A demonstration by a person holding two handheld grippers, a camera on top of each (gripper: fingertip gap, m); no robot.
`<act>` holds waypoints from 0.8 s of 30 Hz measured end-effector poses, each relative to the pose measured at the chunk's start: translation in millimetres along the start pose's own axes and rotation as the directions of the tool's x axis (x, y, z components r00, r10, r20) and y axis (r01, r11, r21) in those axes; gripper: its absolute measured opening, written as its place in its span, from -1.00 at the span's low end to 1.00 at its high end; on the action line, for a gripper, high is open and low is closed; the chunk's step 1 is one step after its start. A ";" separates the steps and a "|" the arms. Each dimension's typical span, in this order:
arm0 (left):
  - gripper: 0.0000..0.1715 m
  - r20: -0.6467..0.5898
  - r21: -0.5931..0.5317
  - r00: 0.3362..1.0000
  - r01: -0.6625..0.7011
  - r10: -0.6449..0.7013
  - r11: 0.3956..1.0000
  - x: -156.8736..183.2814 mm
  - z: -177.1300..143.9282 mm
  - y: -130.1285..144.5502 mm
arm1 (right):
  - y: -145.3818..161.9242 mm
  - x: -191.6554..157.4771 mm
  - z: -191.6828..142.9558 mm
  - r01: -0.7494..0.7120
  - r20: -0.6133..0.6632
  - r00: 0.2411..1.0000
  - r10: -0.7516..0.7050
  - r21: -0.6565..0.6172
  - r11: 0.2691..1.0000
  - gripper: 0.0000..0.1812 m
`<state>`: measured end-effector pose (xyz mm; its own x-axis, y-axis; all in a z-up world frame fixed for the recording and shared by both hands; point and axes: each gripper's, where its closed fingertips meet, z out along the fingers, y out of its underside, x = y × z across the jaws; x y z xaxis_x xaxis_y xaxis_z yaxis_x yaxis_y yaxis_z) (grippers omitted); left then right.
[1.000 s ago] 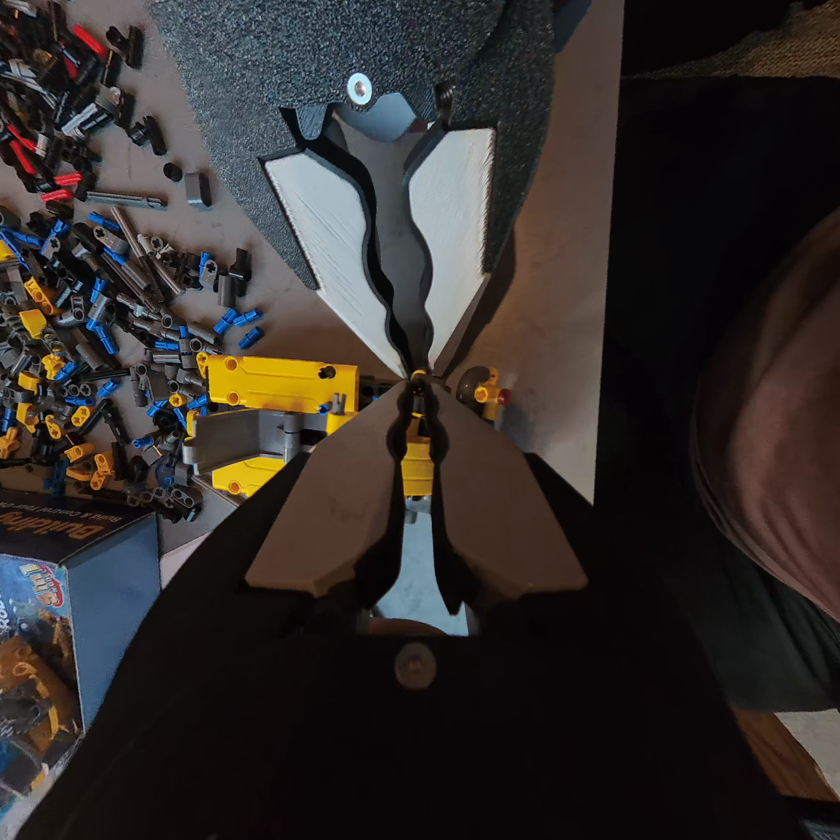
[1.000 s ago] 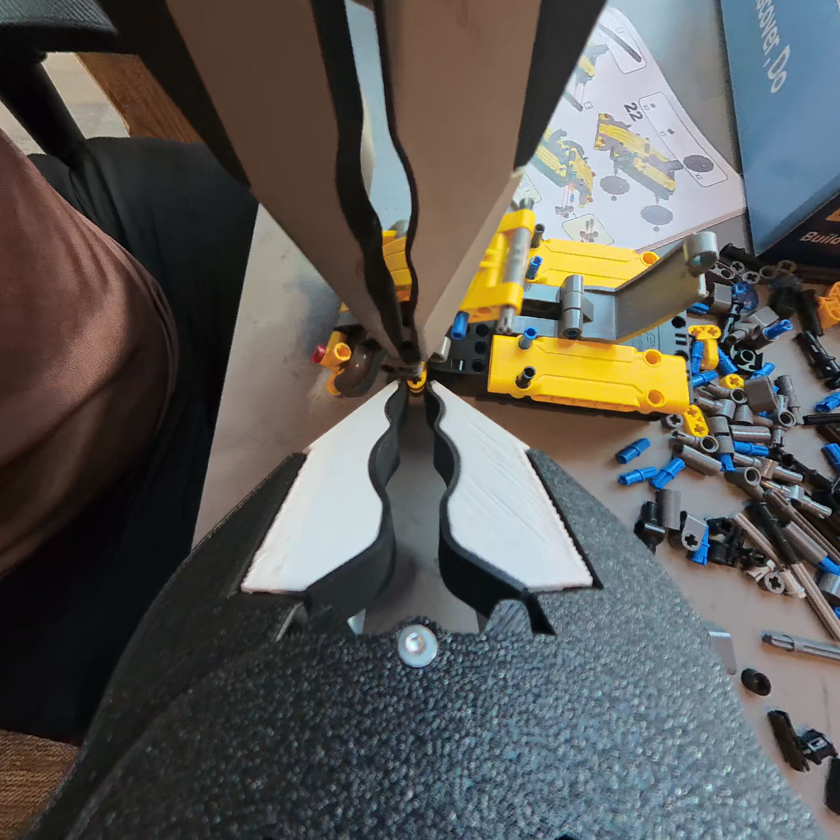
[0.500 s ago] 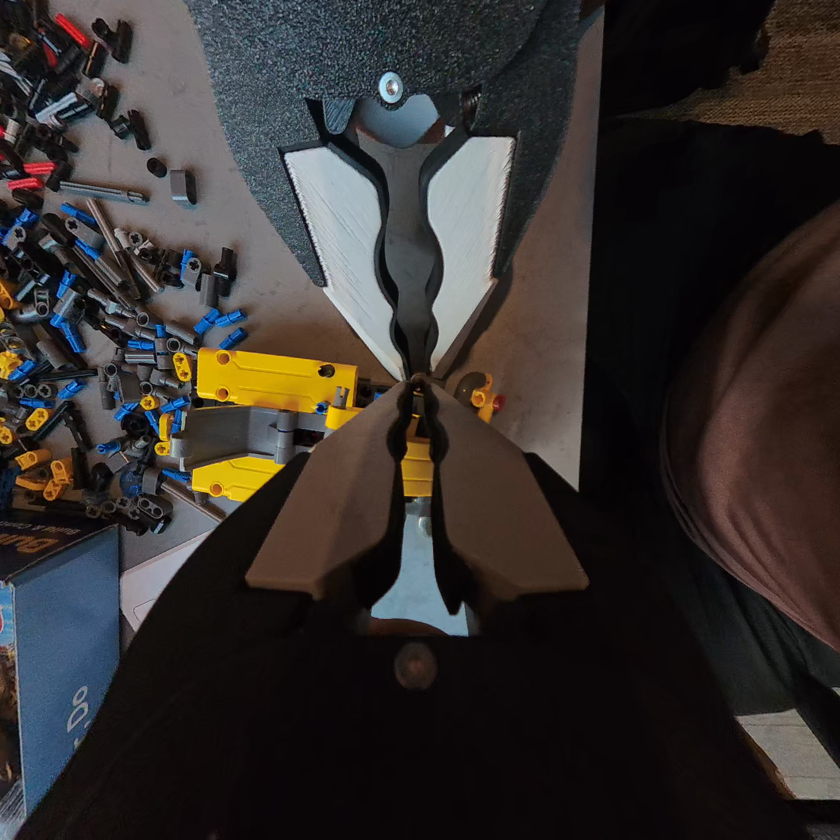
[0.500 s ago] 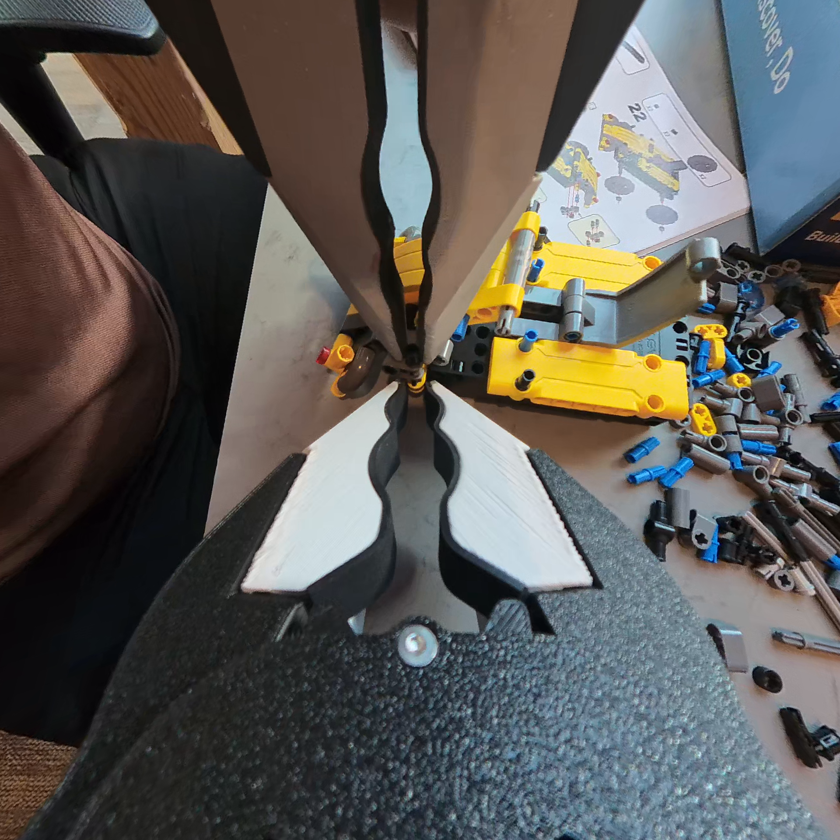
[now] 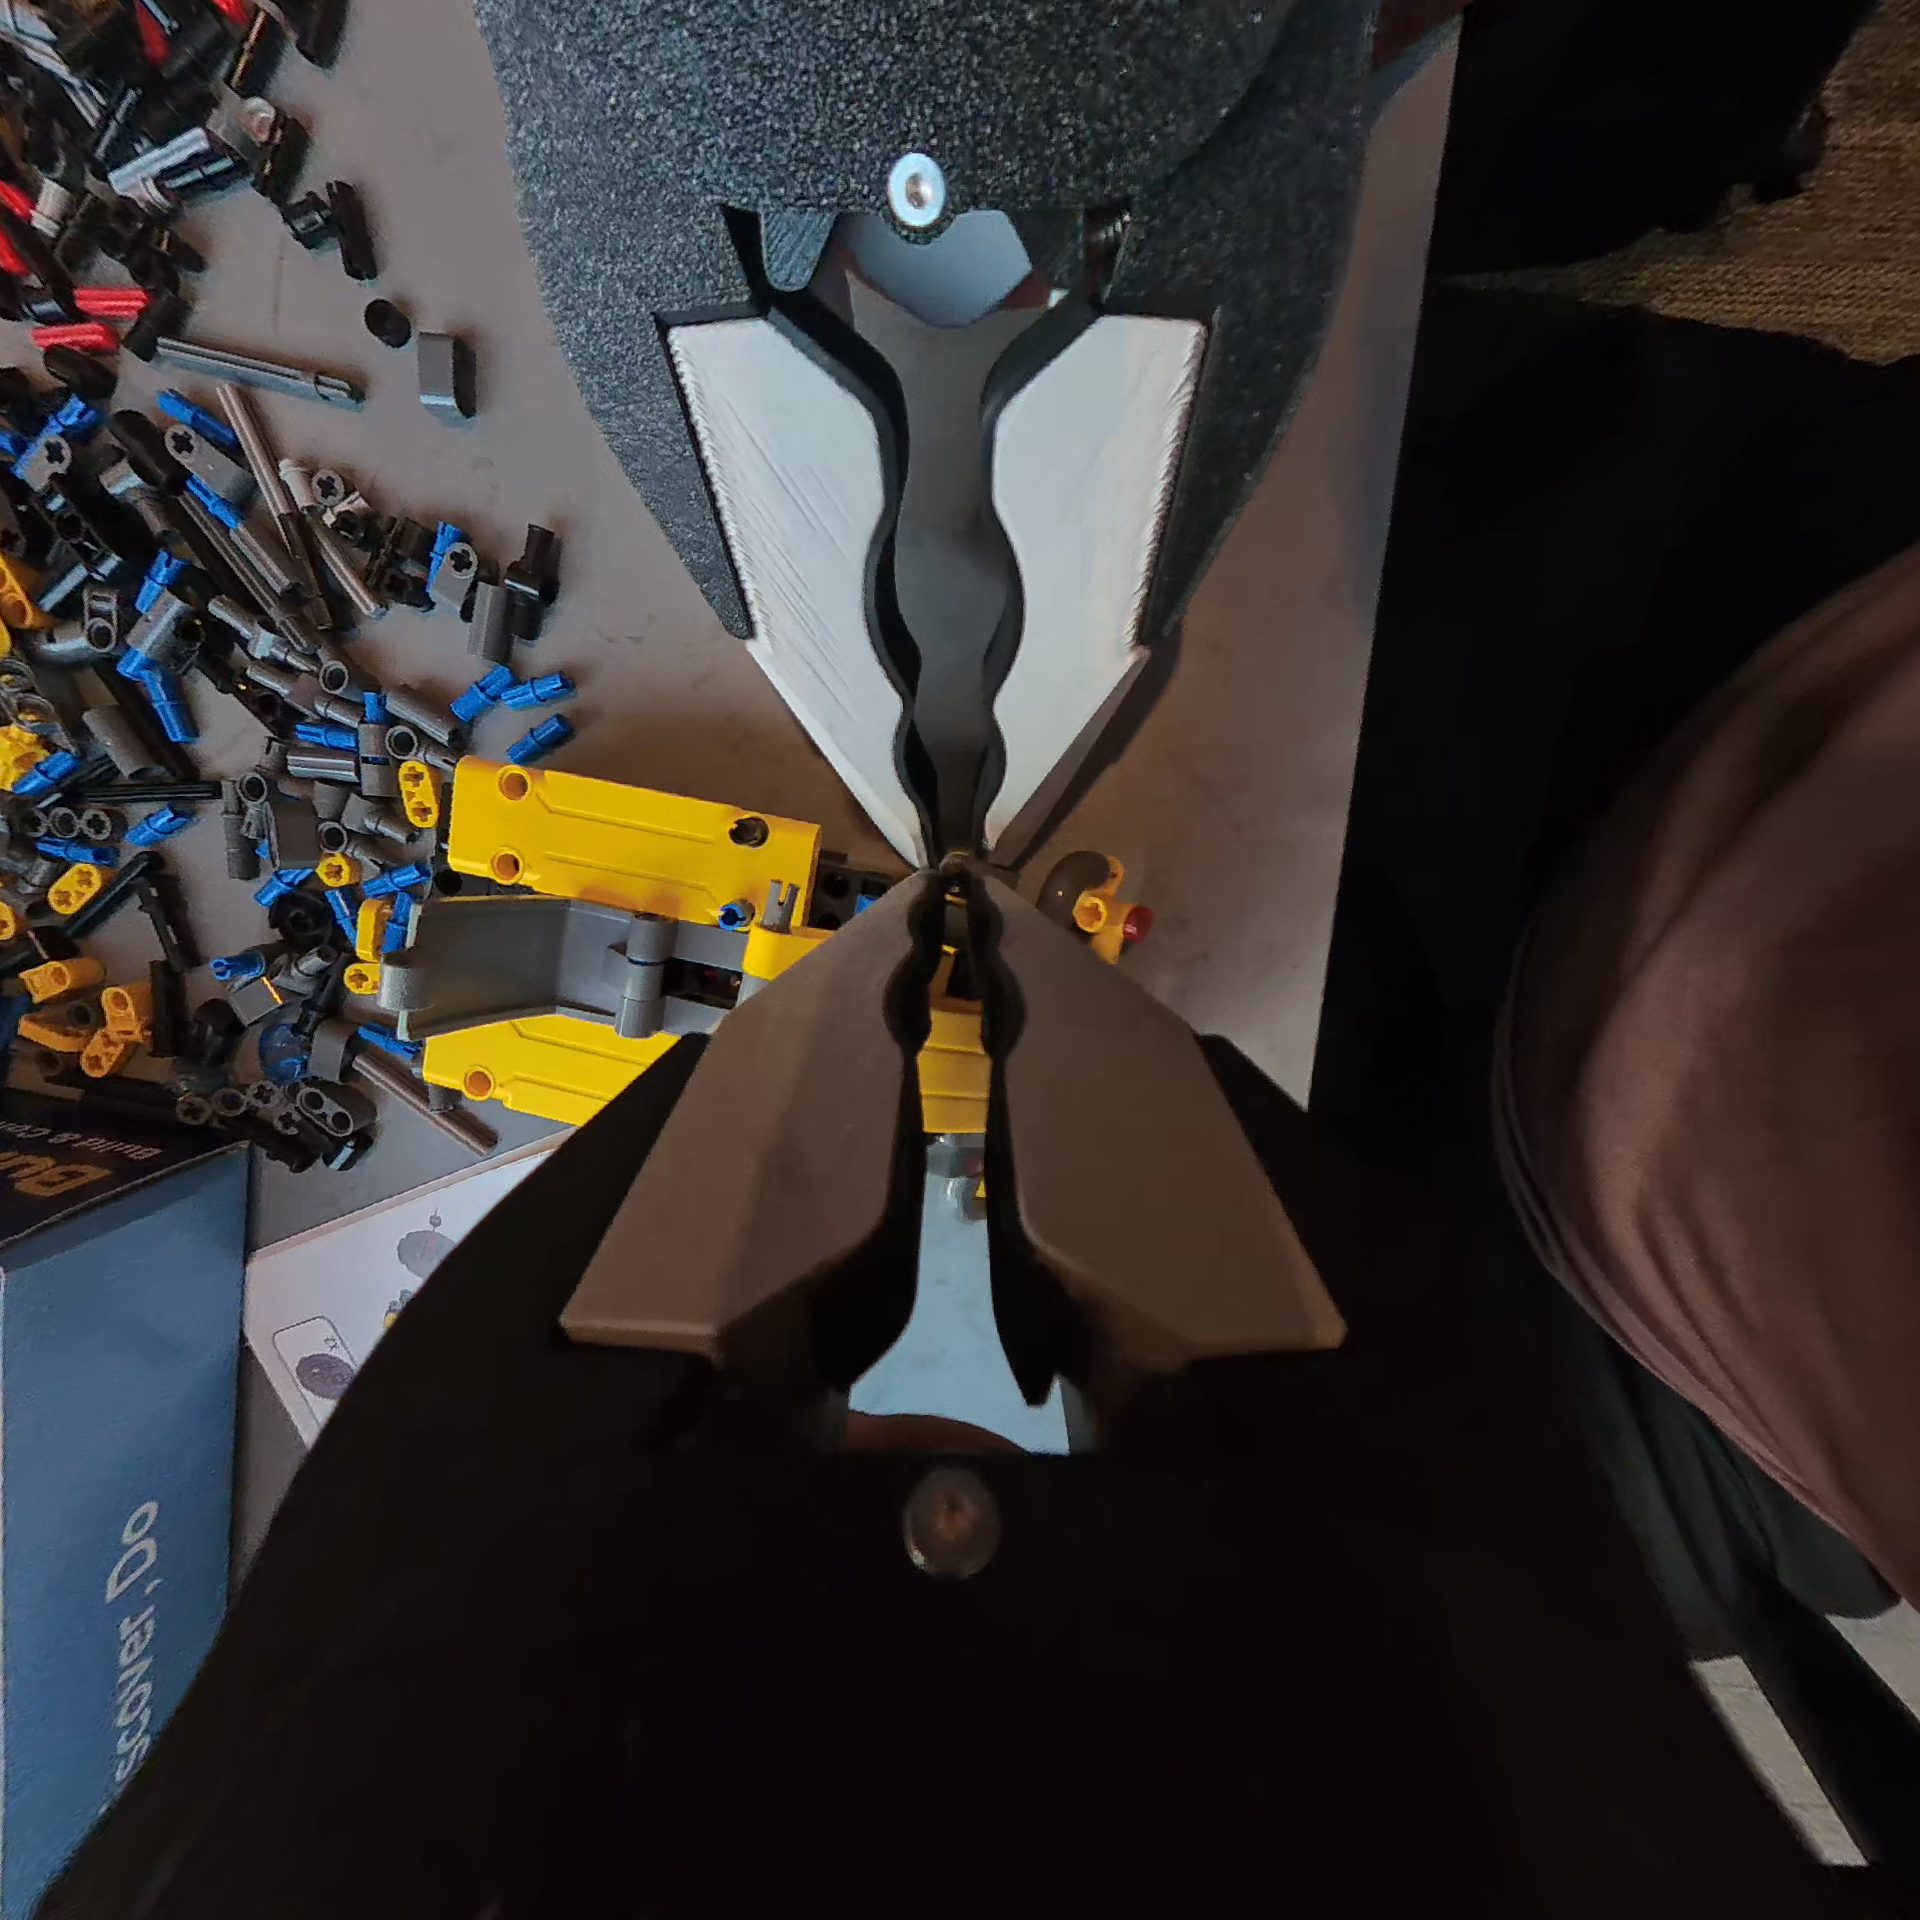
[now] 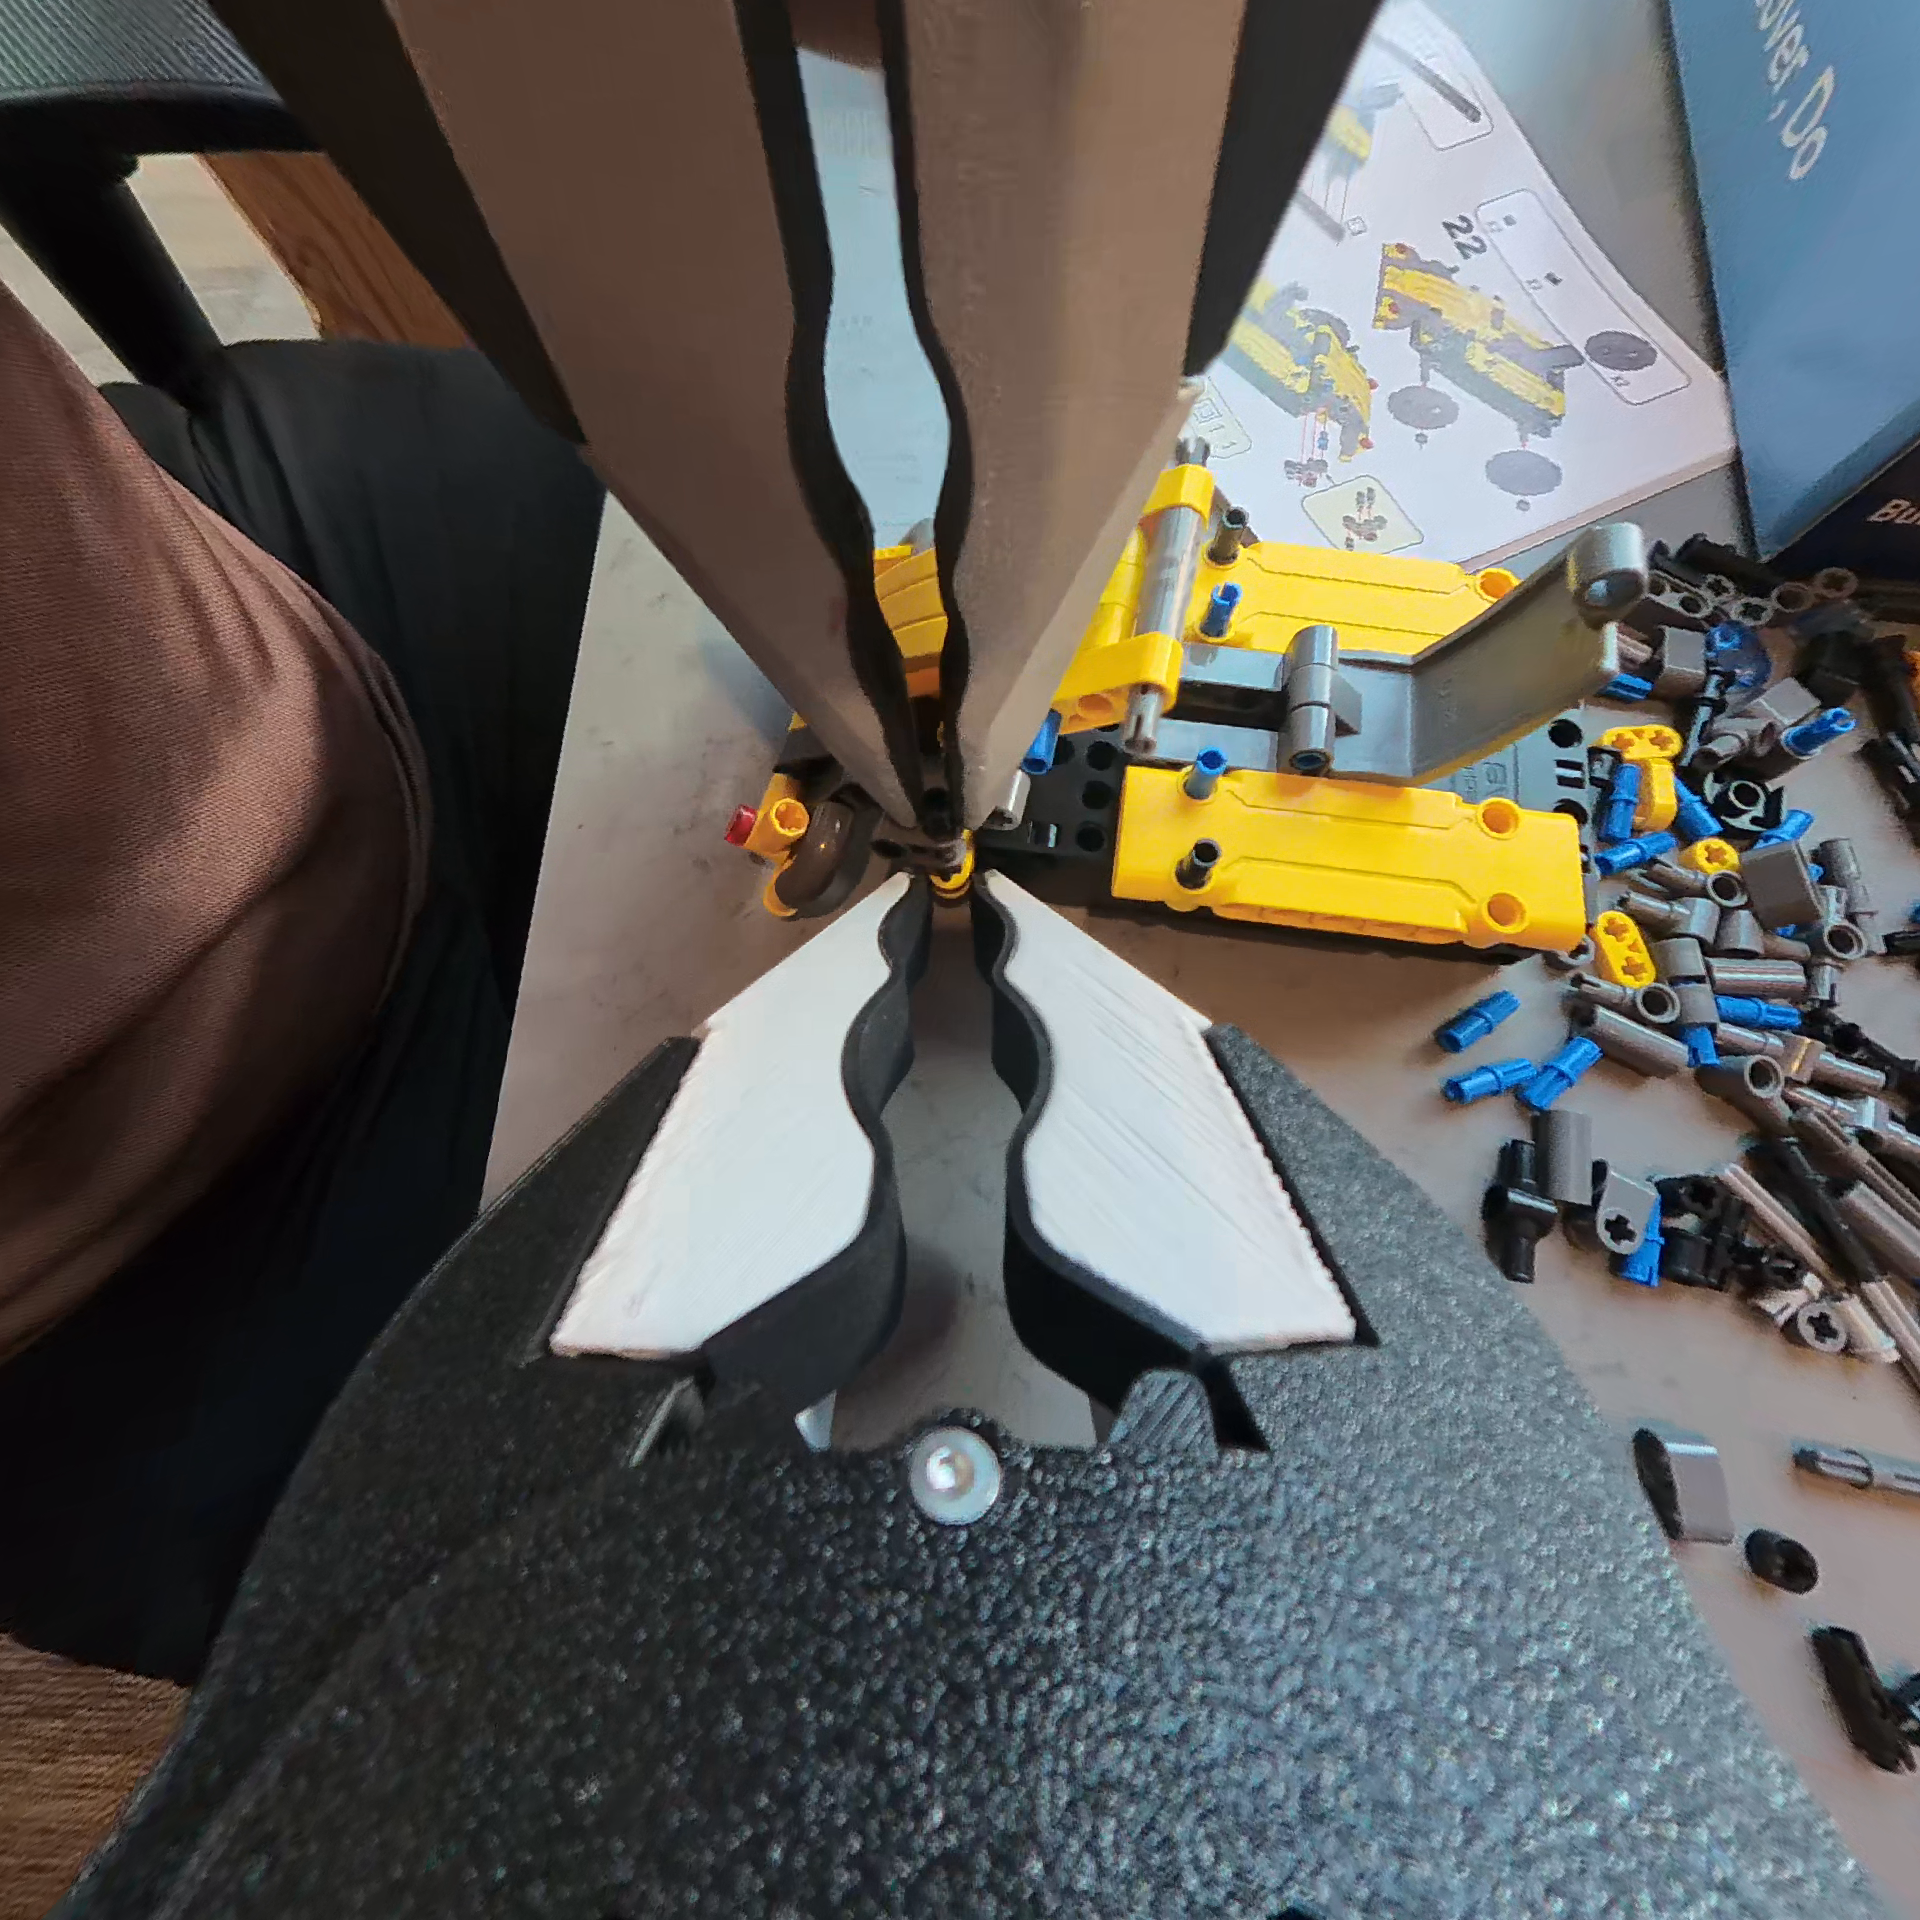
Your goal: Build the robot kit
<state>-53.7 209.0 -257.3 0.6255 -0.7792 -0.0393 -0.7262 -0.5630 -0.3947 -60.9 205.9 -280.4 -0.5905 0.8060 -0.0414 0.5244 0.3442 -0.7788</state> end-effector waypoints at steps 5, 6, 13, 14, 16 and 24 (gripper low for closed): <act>-0.99 0.013 -0.004 1.000 0.001 -0.001 1.000 -1.8 -0.6 1.5 | 2.3 0.4 -1.1 -0.018 0.012 1.000 0.018 -0.007 1.000 -0.94; -0.99 0.019 -0.005 1.000 -0.001 0.001 1.000 -2.3 -0.7 1.7 | 3.5 0.8 -1.6 -0.017 0.008 1.000 0.018 -0.010 1.000 -0.92; -0.99 0.024 -0.009 1.000 0.007 -0.007 1.000 -2.5 -0.1 0.7 | 5.9 2.6 1.3 -0.043 0.022 0.999 0.043 -0.035 0.998 -0.81; -0.99 0.026 -0.011 1.000 0.009 -0.009 1.000 -2.6 0.1 0.5 | 5.8 3.7 1.9 -0.038 0.011 0.999 0.039 -0.037 0.999 -0.86; -0.99 0.031 -0.014 0.999 0.014 -0.014 1.000 -3.2 0.3 0.1 | 3.7 4.6 3.0 -0.028 0.002 1.000 0.028 -0.030 0.999 -0.93; -0.99 0.040 -0.017 0.999 0.026 -0.025 1.000 -4.7 0.0 1.5 | 2.0 4.9 5.2 -0.026 0.002 1.000 0.026 -0.031 0.999 -0.97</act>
<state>-57.7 211.8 -257.7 0.6546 -0.7531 -0.0657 -0.7144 -0.5879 -0.3795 -65.9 208.1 -285.4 -0.5776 0.8139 -0.0631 0.5585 0.3377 -0.7576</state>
